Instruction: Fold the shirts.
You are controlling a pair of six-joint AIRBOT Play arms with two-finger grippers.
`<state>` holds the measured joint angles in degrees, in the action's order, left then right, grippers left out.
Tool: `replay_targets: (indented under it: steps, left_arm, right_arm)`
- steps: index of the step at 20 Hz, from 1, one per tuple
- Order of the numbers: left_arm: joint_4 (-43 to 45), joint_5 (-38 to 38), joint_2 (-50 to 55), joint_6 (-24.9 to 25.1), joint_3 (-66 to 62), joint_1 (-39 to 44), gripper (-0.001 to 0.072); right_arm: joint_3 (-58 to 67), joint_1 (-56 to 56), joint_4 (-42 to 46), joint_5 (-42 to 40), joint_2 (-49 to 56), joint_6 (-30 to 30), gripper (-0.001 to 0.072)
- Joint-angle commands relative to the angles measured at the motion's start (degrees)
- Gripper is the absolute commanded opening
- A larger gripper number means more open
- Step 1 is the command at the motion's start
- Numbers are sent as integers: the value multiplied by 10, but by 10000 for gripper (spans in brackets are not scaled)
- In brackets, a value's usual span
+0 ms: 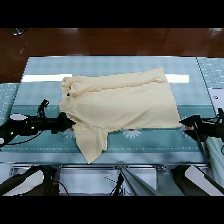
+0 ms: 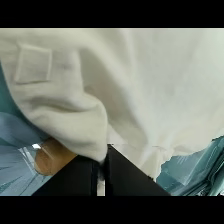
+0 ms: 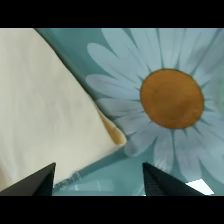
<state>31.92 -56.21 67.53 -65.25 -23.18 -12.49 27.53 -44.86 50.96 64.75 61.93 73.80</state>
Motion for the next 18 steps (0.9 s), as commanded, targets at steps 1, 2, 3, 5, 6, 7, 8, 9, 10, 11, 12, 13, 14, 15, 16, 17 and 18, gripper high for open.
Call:
replay_targets:
  steps: [1,2,3,5,6,7,8,9,10,11,12,13,14,15,16,17,18]
  left_arm:
    - [-1,0,0,0,-1,0,27]
    - [-2,0,0,1,0,0,27]
    - [-5,0,0,0,0,3,27]
    - [-14,1,0,1,0,13,27]
    - [-18,1,0,1,0,17,27]
    - [-20,1,0,1,-1,22,27]
    - [-20,2,0,1,-1,25,27]
    - [-20,4,0,1,-1,26,27]
    - [-20,7,0,0,-2,25,27]
    - [-22,7,0,-2,-5,22,27]
    - [-37,-3,-1,-1,-19,18,27]
    - [-59,-20,-4,2,-45,14,27]
    - [-90,-39,-12,1,-87,10,27]
    - [-119,-49,-23,1,-138,10,26]
    - [-144,-49,-36,1,-199,10,26]
    - [-163,-45,-49,1,-276,10,26]
    - [-168,-38,-59,0,-354,10,26]
  right_arm:
    - [1,3,-95,-13,60,-56,622]
    - [4,15,-110,-21,73,-60,622]
    - [11,32,-112,-30,83,-60,622]
    - [37,78,-111,-56,102,-45,622]
    - [54,100,-113,-71,110,-30,621]
    - [70,120,-111,-83,115,-20,589]
    - [86,138,-106,-85,123,-8,412]
    - [101,152,-97,-81,130,-11,86]
    - [112,167,-87,-72,136,-16,23]
    - [122,180,-79,-61,137,-14,22]
    - [141,189,-76,-44,137,-11,22]
    - [177,195,-76,-13,136,-10,22]
    - [232,201,-76,23,133,-9,22]
    - [295,207,-75,44,125,2,22]
    - [372,214,-73,54,113,19,22]
    - [450,220,-72,54,102,35,22]
    - [539,224,-70,53,94,49,21]
